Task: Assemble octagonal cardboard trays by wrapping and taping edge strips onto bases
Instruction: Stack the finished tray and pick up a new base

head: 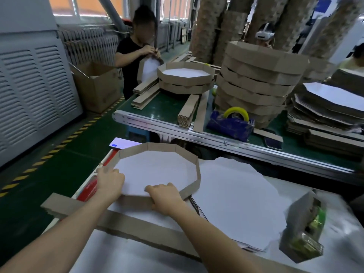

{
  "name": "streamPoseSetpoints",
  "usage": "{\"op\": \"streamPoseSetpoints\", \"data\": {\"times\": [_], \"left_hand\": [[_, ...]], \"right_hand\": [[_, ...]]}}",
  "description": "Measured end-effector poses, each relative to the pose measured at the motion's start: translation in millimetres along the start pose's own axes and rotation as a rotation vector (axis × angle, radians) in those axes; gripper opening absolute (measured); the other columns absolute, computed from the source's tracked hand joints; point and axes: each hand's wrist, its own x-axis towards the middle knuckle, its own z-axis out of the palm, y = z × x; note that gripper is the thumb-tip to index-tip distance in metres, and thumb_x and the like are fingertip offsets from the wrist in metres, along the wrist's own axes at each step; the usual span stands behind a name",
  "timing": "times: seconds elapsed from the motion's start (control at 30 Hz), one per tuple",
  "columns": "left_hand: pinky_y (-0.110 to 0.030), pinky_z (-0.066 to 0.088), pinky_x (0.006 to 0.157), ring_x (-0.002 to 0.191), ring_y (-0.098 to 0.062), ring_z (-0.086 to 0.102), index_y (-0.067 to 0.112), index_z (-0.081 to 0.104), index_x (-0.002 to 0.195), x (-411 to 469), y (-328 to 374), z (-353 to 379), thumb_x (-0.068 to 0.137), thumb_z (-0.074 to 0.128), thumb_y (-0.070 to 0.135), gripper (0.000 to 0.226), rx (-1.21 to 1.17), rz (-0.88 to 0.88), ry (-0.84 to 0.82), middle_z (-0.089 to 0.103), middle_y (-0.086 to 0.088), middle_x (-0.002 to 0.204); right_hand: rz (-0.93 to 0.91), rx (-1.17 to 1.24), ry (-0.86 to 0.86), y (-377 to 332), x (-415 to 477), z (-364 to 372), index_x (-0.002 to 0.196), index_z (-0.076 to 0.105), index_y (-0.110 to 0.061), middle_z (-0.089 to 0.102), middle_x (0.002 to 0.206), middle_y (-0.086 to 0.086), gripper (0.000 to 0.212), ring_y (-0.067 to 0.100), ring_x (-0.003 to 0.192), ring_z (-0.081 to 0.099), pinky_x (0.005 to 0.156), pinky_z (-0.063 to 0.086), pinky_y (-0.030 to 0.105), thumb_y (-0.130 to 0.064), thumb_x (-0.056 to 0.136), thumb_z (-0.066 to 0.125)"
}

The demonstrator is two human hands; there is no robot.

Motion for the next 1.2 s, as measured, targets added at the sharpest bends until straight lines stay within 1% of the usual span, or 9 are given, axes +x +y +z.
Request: {"op": "streamPoseSetpoints", "data": {"times": [0.07,0.13,0.3,0.4,0.53,0.87,1.07,1.13,1.2], "left_hand": [[-0.049,0.035,0.102,0.123,-0.021,0.048,0.027,0.054,0.124,9,0,6,0.091,0.047,0.01,0.037,-0.001,0.005,-0.072,0.055,0.004,0.127],[-0.05,0.04,0.102,0.127,-0.027,0.043,0.024,0.05,0.13,17,4,9,0.092,0.045,0.009,0.041,-0.181,-0.018,-0.137,0.05,-0.003,0.134],[-0.04,0.039,0.107,0.134,-0.037,0.037,0.0,0.007,0.151,23,17,18,0.096,0.053,0.023,0.076,-0.945,-0.409,-0.328,0.026,-0.021,0.152],[-0.035,0.044,0.099,0.129,-0.036,0.045,-0.007,0.033,0.142,24,13,28,0.096,0.051,0.015,0.054,-1.137,-0.539,-0.382,0.039,-0.023,0.145],[-0.045,0.047,0.093,0.114,-0.043,0.054,-0.008,0.047,0.13,23,19,37,0.087,0.056,0.0,0.045,-1.398,-0.706,-0.185,0.054,-0.027,0.128],[-0.056,0.045,0.093,0.111,-0.045,0.05,0.016,0.037,0.142,33,12,23,0.088,0.047,-0.004,0.058,-1.47,-0.74,0.232,0.047,-0.02,0.131],[-0.06,0.035,0.101,0.131,-0.042,0.034,0.017,0.023,0.146,28,14,37,0.084,0.062,0.007,0.075,-1.132,-0.675,-0.007,0.032,-0.019,0.145],[-0.056,0.029,0.109,0.143,-0.032,0.017,0.018,0.026,0.148,27,26,34,0.088,0.059,0.014,0.069,-0.99,-0.531,0.004,0.02,-0.012,0.156],[-0.045,0.032,0.112,0.141,-0.028,0.026,0.018,0.045,0.142,31,36,31,0.094,0.053,0.019,0.049,-0.955,-0.293,-0.013,0.035,-0.008,0.152]], "right_hand": [[0.076,-0.022,-0.048,6,-4,9,0.089,0.055,-0.012,0.058,0.093,0.013,0.011,0.033,0.092,0.056,0.094,0.04,0.043,-0.001,0.088,0.056],[0.099,-0.022,-0.046,7,-7,17,0.073,0.044,-0.013,0.052,0.082,0.012,0.023,0.033,0.083,0.053,0.075,0.039,0.036,0.001,0.087,0.055],[-0.006,-0.041,0.027,-6,-8,25,0.096,0.057,-0.003,0.06,0.101,0.017,0.014,0.036,0.094,0.056,0.058,0.026,0.033,0.005,0.086,0.053],[-0.04,-0.04,0.066,-6,-12,29,0.102,0.055,-0.001,0.058,0.102,0.017,0.018,0.036,0.095,0.054,0.059,0.026,0.035,0.006,0.086,0.053],[-0.058,-0.018,0.101,-6,-12,28,0.102,0.053,-0.003,0.058,0.102,0.016,0.011,0.035,0.092,0.054,0.053,0.02,0.031,-0.002,0.091,0.051],[-0.03,0.006,0.156,-28,4,33,0.102,0.051,-0.007,0.058,0.103,0.012,0.005,0.033,0.092,0.058,0.048,0.013,0.029,-0.006,0.097,0.051],[-0.018,0.084,0.007,-39,12,37,0.114,0.051,0.003,0.055,0.114,0.023,0.028,0.04,0.102,0.056,0.07,0.032,0.039,0.009,0.087,0.055],[0.006,0.079,-0.013,-41,15,42,0.115,0.052,0.003,0.056,0.114,0.023,0.028,0.04,0.103,0.057,0.071,0.034,0.04,0.009,0.088,0.055],[0.043,0.085,-0.02,-40,19,44,0.117,0.053,0.004,0.056,0.117,0.023,0.027,0.041,0.106,0.057,0.077,0.04,0.043,0.009,0.09,0.053]]}}
